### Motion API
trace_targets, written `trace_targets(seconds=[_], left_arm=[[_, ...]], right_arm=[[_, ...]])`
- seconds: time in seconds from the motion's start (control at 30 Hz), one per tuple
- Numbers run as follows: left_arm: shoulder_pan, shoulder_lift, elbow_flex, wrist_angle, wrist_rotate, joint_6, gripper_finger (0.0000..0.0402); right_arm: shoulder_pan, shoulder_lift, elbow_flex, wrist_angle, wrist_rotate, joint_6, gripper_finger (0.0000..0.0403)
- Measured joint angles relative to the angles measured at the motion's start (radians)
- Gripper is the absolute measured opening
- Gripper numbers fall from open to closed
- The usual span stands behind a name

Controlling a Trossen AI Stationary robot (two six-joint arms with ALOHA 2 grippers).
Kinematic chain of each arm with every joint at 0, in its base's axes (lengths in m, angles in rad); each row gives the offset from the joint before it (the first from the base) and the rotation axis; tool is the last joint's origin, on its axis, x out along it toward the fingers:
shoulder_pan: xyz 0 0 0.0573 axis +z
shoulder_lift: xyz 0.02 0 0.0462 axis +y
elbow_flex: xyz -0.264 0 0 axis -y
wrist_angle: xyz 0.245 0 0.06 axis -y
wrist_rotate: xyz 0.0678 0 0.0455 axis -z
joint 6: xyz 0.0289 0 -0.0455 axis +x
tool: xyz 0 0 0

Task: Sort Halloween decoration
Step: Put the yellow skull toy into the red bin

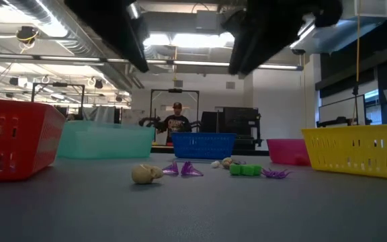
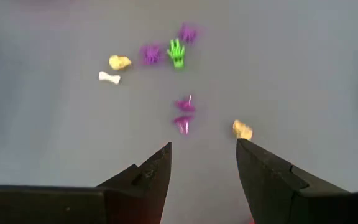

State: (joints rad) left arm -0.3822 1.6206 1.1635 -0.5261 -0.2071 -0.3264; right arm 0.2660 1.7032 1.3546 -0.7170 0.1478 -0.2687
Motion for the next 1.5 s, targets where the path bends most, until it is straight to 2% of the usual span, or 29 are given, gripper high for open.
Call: trace_targets(seconds=[0.1, 0.23, 0.63, 0.8, 1.13, 1.5], left_arm=[[0.002, -0.042, -0.109, 0.175, 0.000, -0.035, 0.0164], [0.002, -0.058, -0.203, 0.303, 0.003, -0.064, 0.0164], [0.002, -0.059, -0.249, 0.337, 0.007, -0.111, 0.0164], [0.002, -0.059, -0.249, 0.358, 0.007, -0.110, 0.0164], [0.002, -0.059, -0.249, 0.360, 0.006, -0.110, 0.0164], [0.002, -0.058, -0.248, 0.365, 0.007, -0.112, 0.0164]], right_arm=[[-0.021, 0.048, 0.000, 0.015, -0.030, -0.047, 0.0131], [-0.044, 0.117, 0.000, 0.023, -0.052, -0.129, 0.0131], [-0.053, 0.297, 0.000, 0.051, -0.050, -0.335, 0.0131], [-0.050, 0.324, 0.002, 0.089, 0.012, -0.342, 0.0131], [-0.050, 0.324, 0.003, 0.078, 0.024, -0.342, 0.0131], [-0.053, 0.319, 0.136, -0.165, 0.021, -0.193, 0.0131]])
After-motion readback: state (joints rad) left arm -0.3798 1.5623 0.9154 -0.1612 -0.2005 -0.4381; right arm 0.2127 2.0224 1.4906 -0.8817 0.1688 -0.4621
